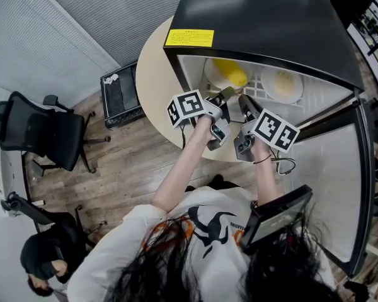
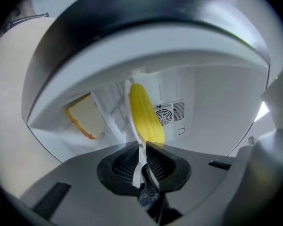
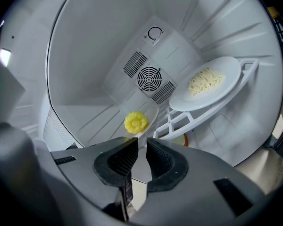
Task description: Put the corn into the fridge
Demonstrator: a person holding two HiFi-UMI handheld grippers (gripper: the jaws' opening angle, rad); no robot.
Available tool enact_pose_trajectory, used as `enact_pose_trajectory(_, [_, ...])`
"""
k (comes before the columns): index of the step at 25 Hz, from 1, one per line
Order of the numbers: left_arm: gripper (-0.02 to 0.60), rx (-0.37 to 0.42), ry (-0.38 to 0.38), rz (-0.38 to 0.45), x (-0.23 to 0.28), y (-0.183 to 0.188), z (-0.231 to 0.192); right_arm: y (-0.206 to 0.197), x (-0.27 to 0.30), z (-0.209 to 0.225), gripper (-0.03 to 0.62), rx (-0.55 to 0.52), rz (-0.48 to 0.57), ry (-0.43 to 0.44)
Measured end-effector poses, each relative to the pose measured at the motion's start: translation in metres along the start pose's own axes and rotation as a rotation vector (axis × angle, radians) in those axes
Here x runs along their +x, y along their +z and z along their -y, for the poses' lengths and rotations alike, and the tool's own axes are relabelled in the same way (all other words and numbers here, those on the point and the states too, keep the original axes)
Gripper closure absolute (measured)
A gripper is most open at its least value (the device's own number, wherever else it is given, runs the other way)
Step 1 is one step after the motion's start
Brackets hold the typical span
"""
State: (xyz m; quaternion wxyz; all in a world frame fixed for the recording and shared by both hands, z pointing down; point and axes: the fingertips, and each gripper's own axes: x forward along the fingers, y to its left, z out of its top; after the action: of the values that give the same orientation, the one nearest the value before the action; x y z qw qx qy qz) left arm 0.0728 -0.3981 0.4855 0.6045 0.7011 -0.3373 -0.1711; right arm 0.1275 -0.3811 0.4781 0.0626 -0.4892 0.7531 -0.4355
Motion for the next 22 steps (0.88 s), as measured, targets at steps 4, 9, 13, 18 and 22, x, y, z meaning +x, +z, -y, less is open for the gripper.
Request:
enact_pose_trajectory(4, [0.54,0.008,0.01,0.016,-0.012,-0.001,-0.003,-0.003,-0.004,-0.004,0.53,-0.015,0.0,-0.013])
enact_pose_trajectory(9, [0.538,0.024,-0.037,-0.031,-0.014,-0.018,0.008,-0.011,-0.011,0.002,0.53,-0.005,0.003,-0.018])
enact_pose_trajectory(13, [0.538,0.148,-0.045,-0.065,-0.027,-0.03,0.018,-0.017,-0.019,-0.002,0.53,-0.024,0.012,-0.026])
enact_pose_trajectory(18, [0.54,0.42,0.013,-0.006,-0.053,-0.025,0.026,-0.026,-0.026,-0.011,0.536,-0.087,0.032,-0.048])
enact_pose_trajectory(22, [0.541,0.577,-0.007,0.037,-0.081,-0.022,0.038,-0.045,-0.032,-0.027,0.546,-0.13,0.018,-0.038])
